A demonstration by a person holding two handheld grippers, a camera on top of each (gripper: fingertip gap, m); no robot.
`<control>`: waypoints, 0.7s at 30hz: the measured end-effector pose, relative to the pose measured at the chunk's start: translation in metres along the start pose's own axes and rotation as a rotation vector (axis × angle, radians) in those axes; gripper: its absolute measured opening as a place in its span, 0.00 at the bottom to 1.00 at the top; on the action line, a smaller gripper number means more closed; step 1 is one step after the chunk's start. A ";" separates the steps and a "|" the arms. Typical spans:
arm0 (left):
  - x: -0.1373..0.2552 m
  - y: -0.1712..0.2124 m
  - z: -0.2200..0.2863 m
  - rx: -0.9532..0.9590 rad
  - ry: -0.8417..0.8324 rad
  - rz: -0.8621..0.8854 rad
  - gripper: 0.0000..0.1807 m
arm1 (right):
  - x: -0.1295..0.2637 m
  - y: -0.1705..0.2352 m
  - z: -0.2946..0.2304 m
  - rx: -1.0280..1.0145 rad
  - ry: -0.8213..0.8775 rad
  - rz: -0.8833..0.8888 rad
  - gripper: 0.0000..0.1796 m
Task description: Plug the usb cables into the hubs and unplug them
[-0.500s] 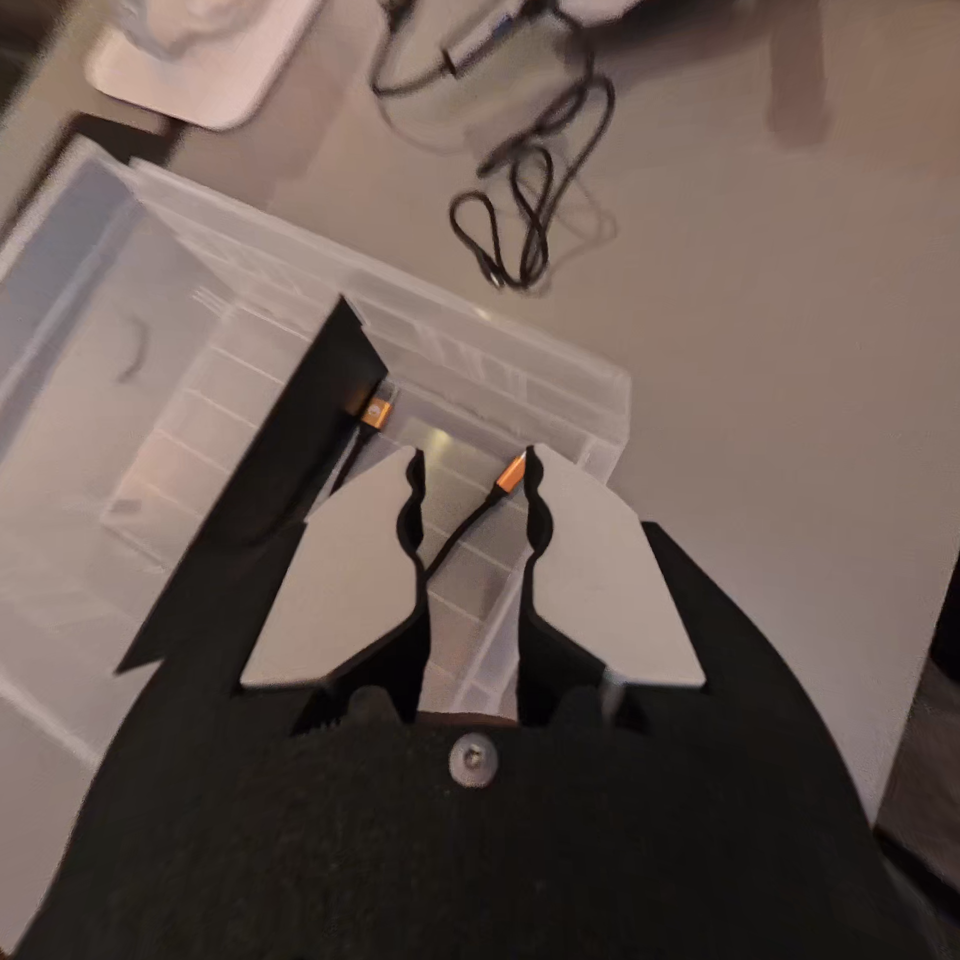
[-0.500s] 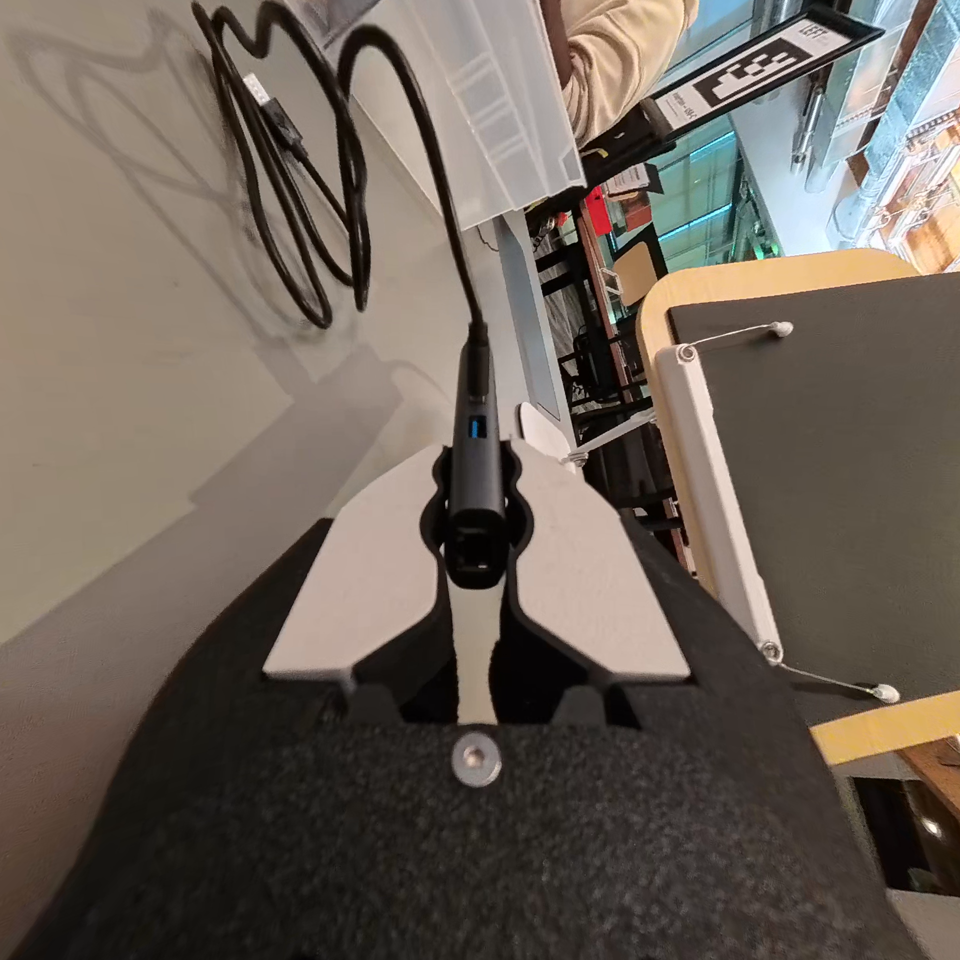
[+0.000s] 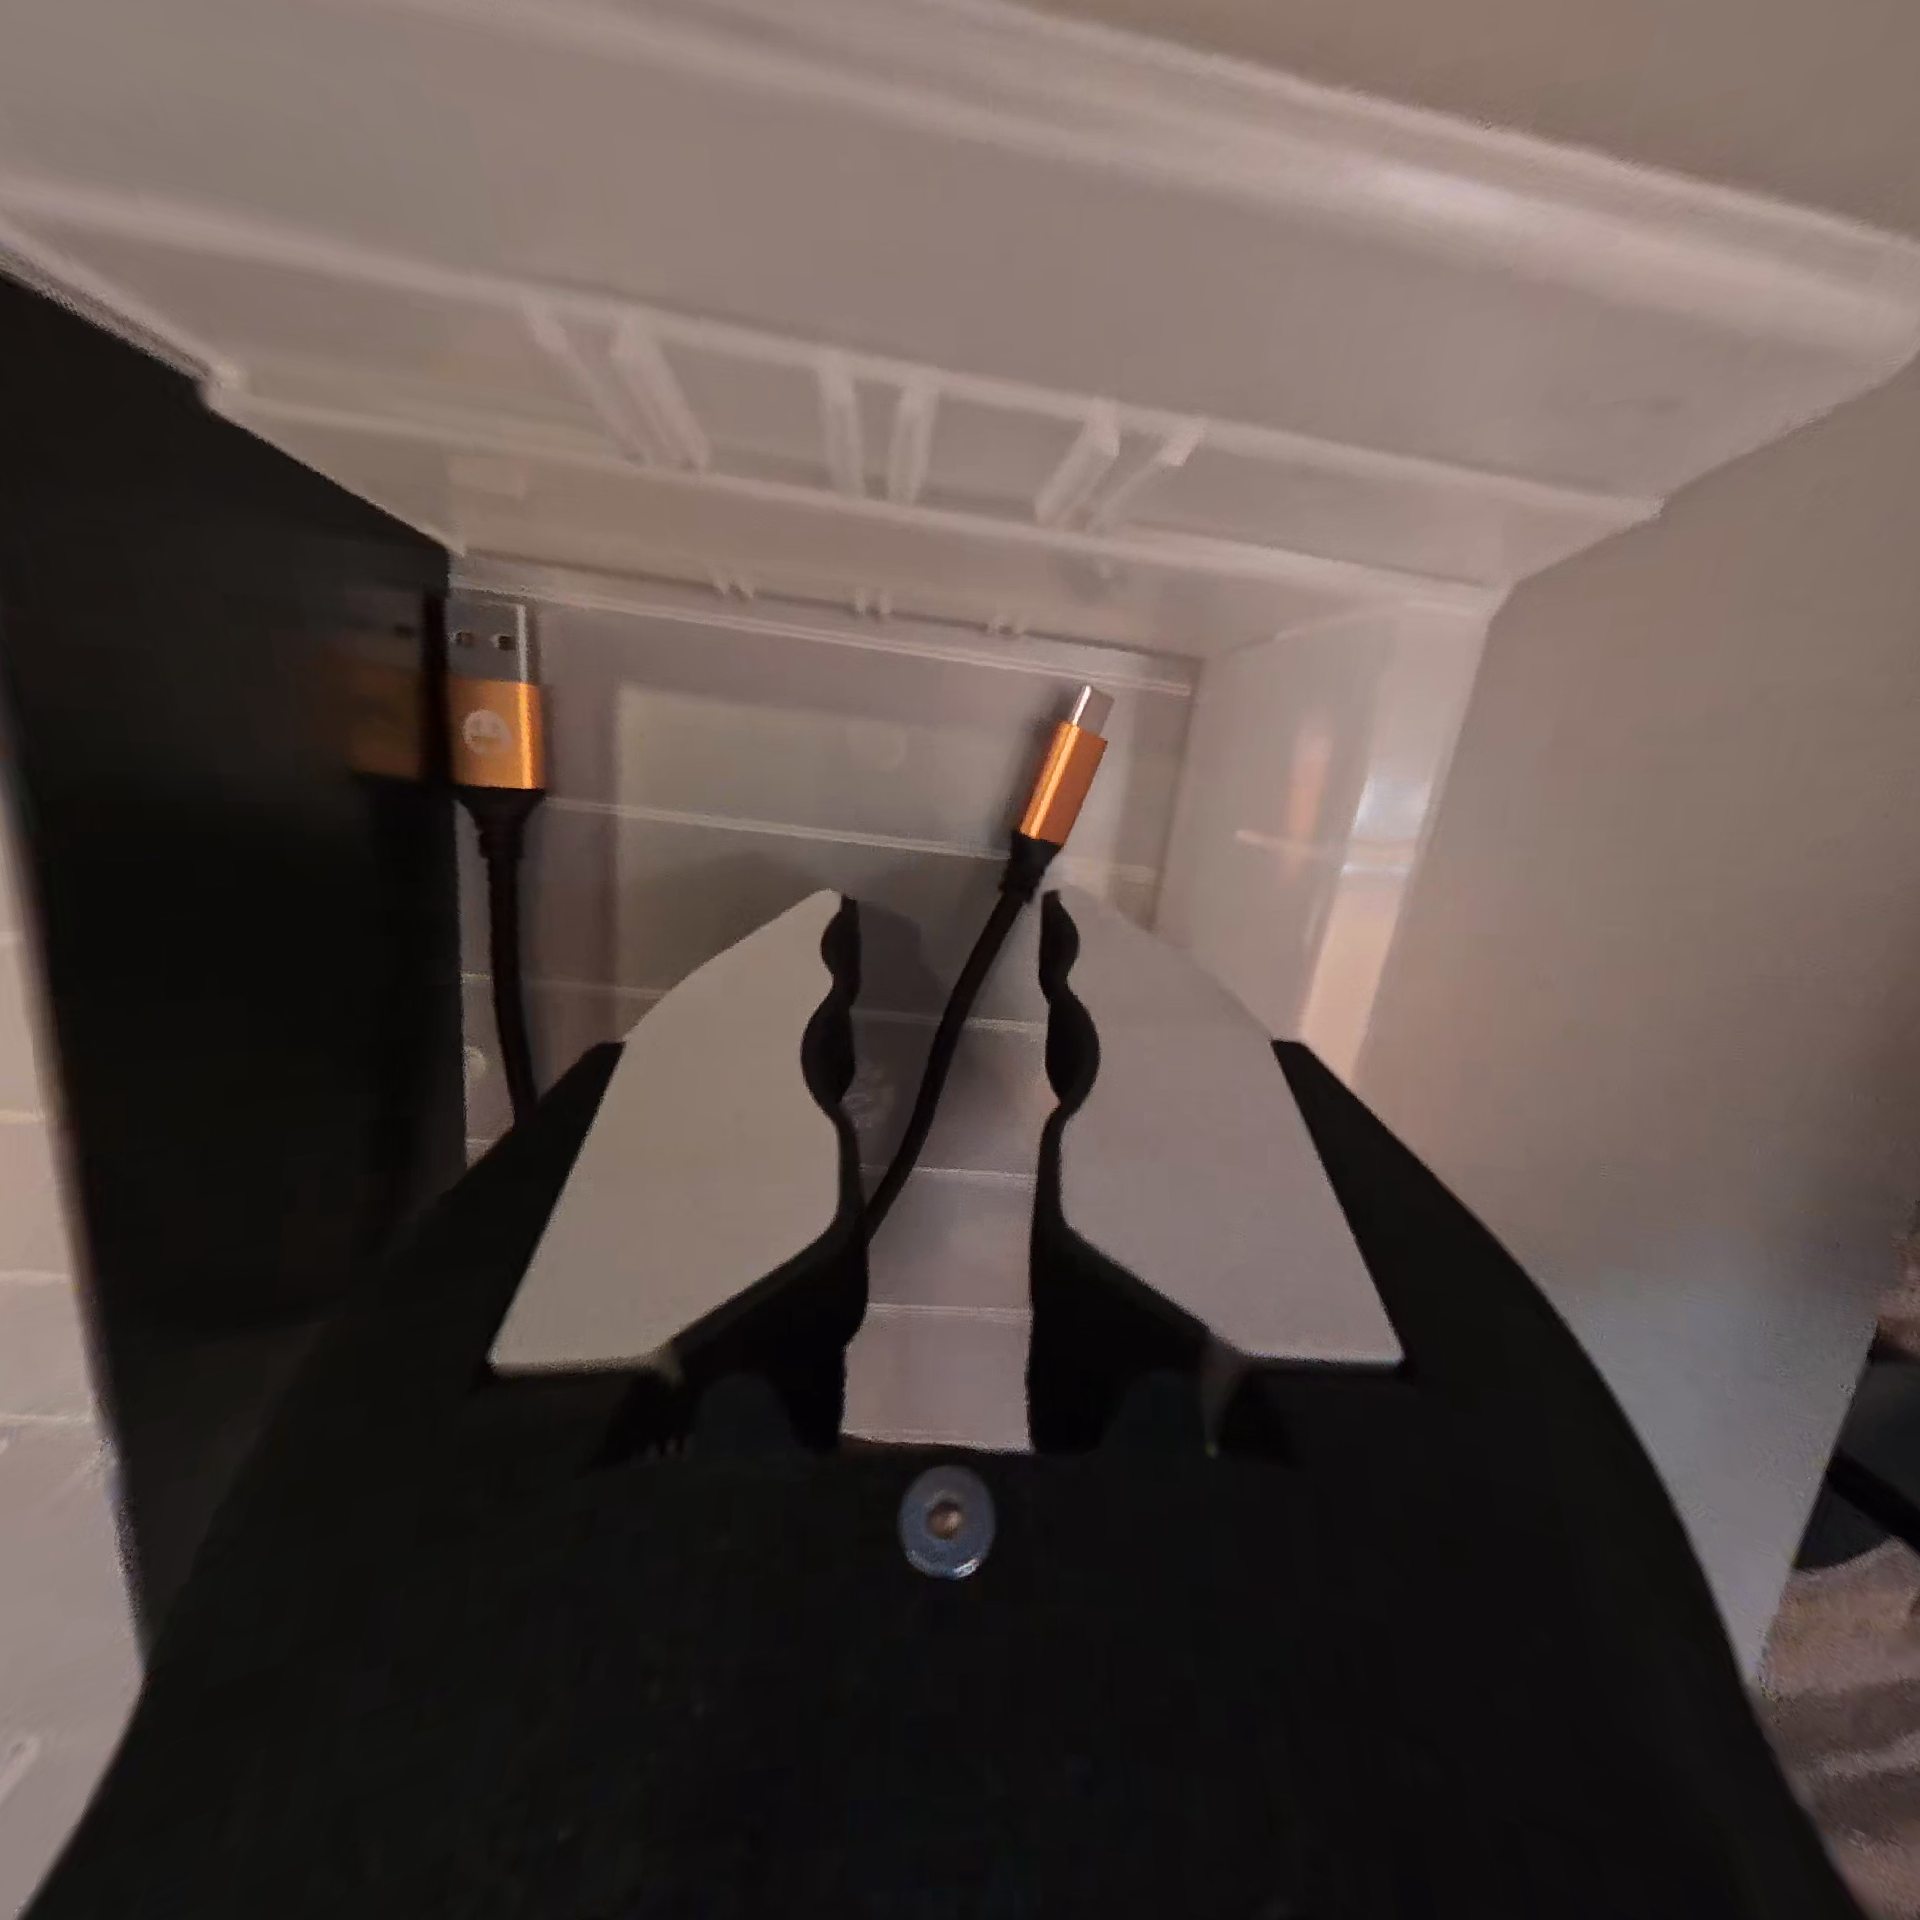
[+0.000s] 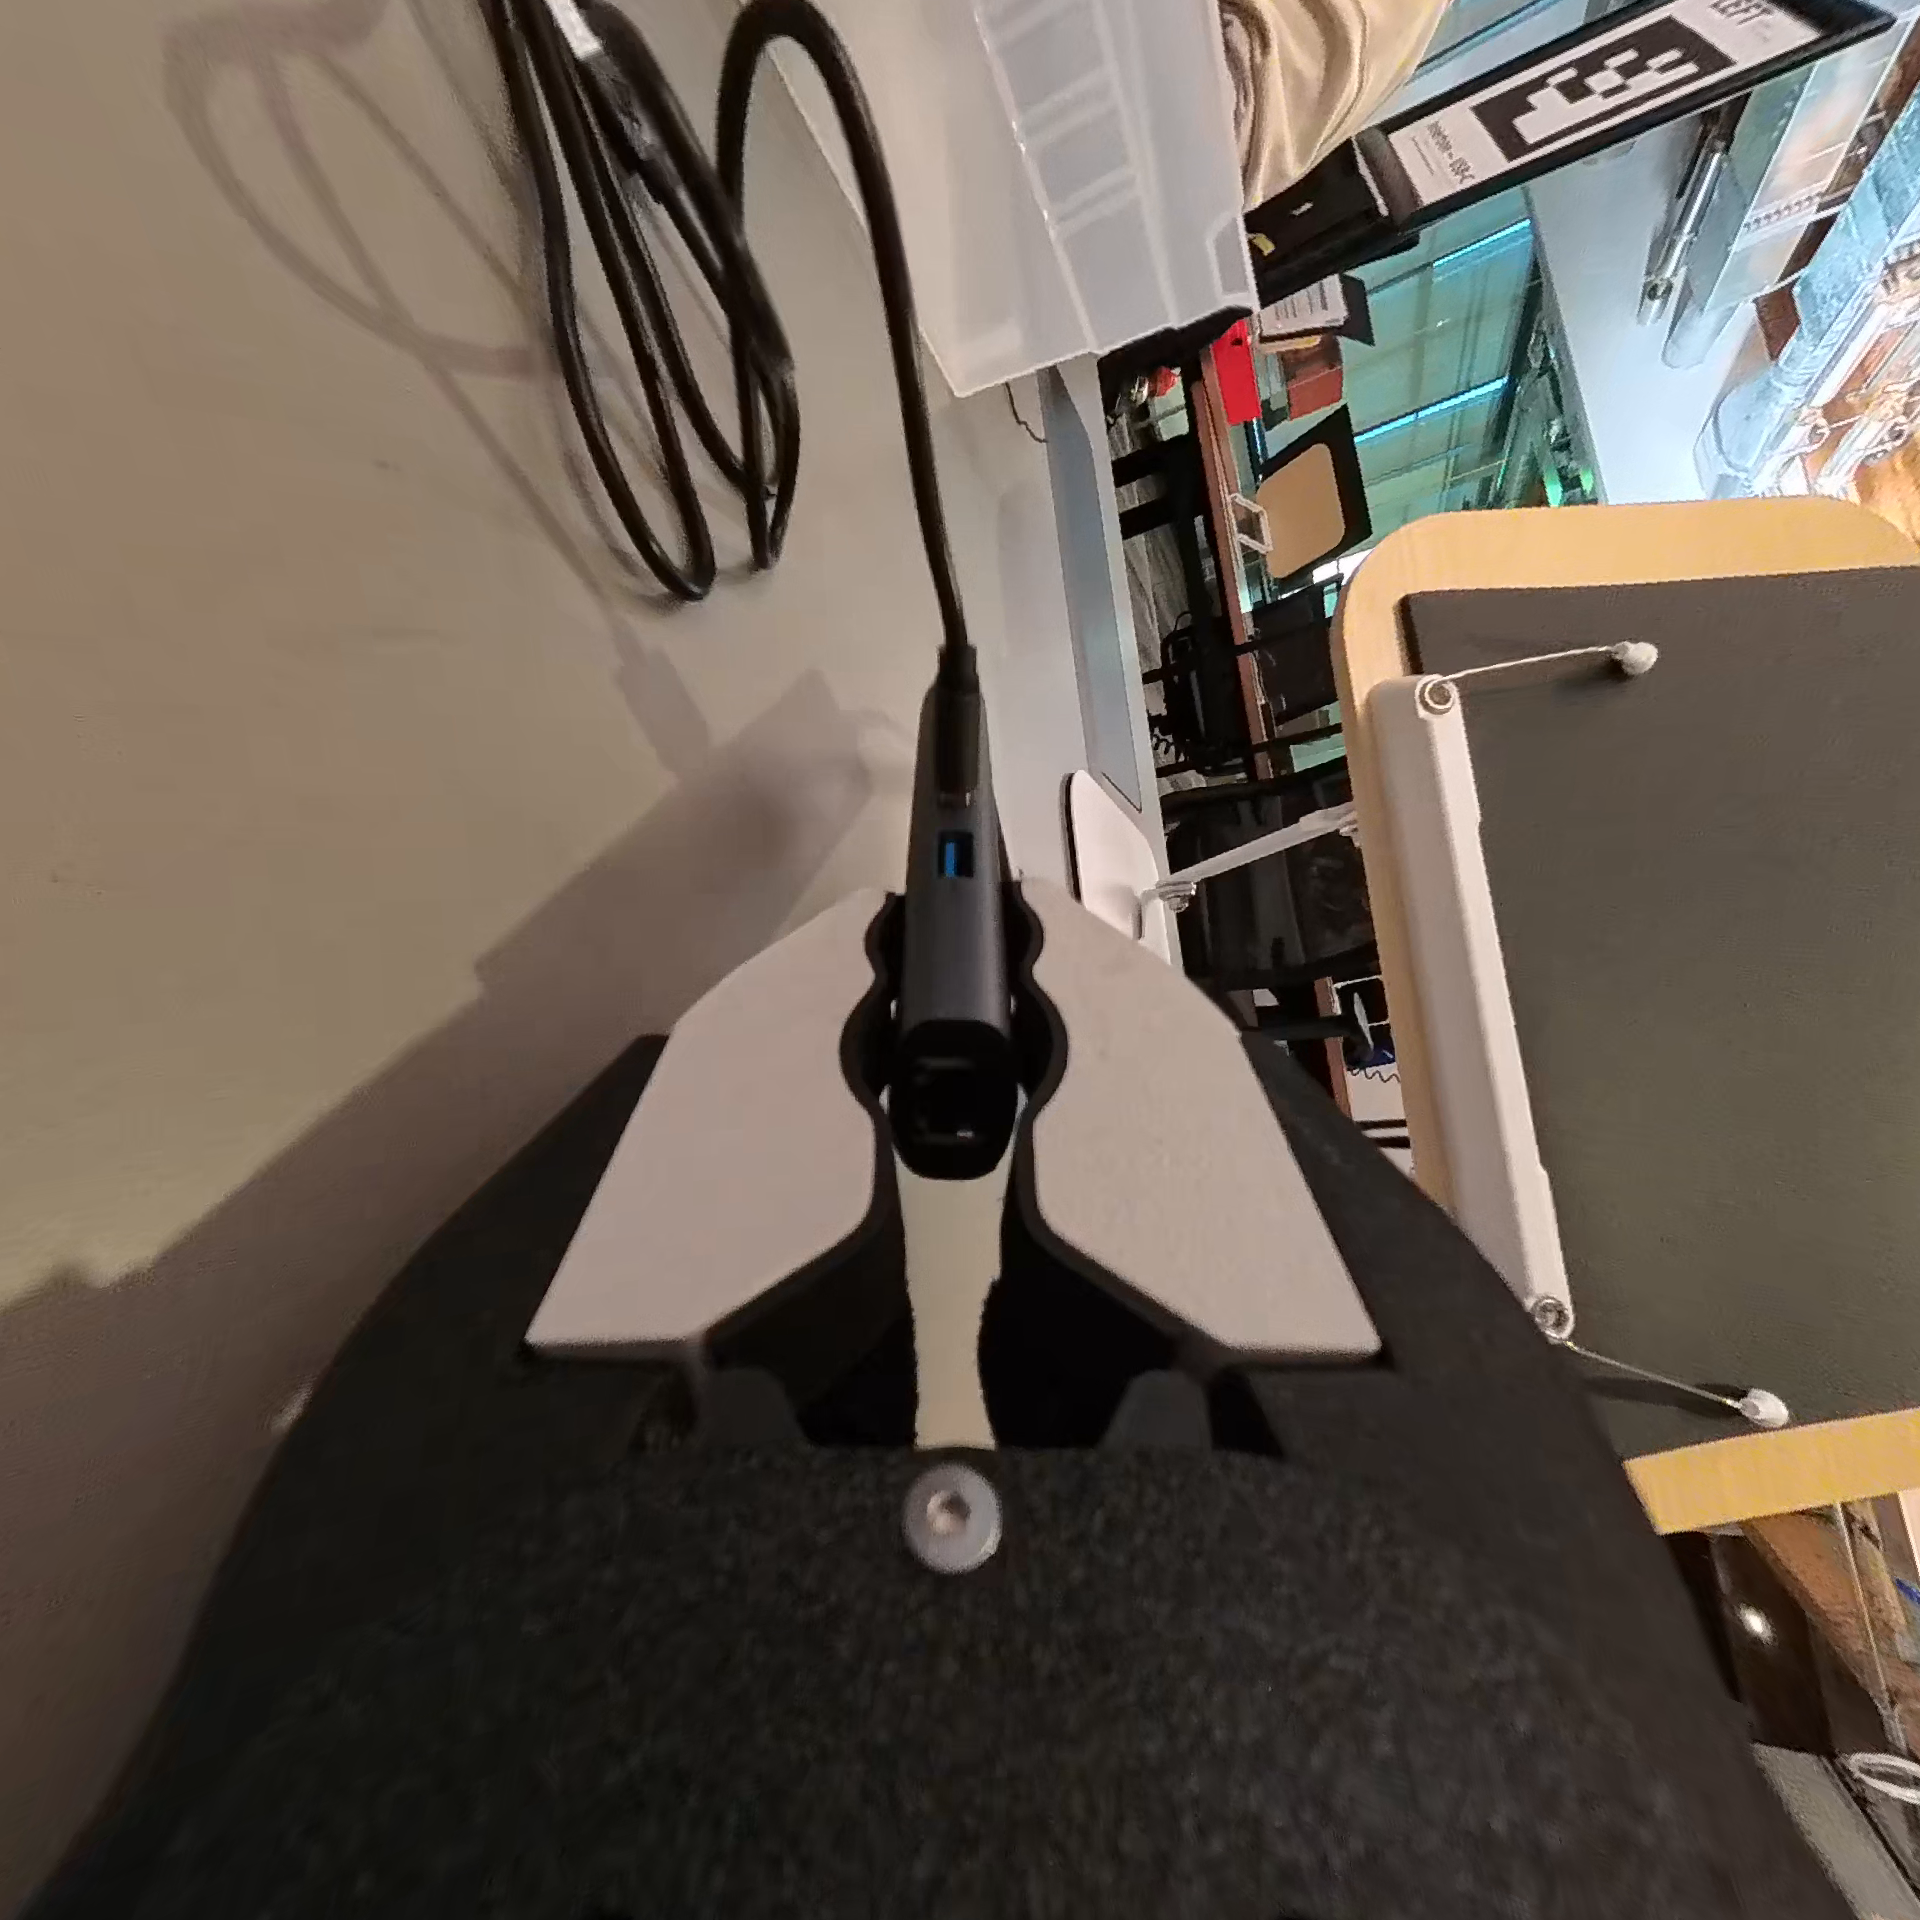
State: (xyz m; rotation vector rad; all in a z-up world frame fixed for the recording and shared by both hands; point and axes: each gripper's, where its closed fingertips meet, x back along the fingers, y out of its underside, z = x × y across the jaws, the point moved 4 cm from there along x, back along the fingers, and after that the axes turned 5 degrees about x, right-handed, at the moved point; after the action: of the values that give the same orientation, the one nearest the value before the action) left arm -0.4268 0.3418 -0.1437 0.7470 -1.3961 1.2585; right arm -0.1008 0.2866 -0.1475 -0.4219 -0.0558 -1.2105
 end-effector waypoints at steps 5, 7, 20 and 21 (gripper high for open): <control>-0.009 0.001 -0.002 -0.092 -0.007 0.030 0.14 | -0.001 0.002 -0.001 -0.008 -0.010 -0.010 0.10; -0.012 -0.002 0.003 -0.175 -0.033 0.105 0.11 | -0.002 0.002 0.000 -0.011 -0.008 -0.011 0.10; 0.129 -0.058 0.033 -0.093 -0.403 0.388 0.02 | 0.000 0.001 0.002 -0.018 0.000 -0.007 0.10; 0.145 -0.069 0.044 -0.097 -0.428 0.431 0.02 | 0.000 0.001 0.002 -0.023 0.001 -0.004 0.10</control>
State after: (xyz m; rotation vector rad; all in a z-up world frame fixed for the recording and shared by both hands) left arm -0.4107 0.3105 0.0194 0.6950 -2.0347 1.3931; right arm -0.0998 0.2876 -0.1454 -0.4418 -0.0418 -1.2160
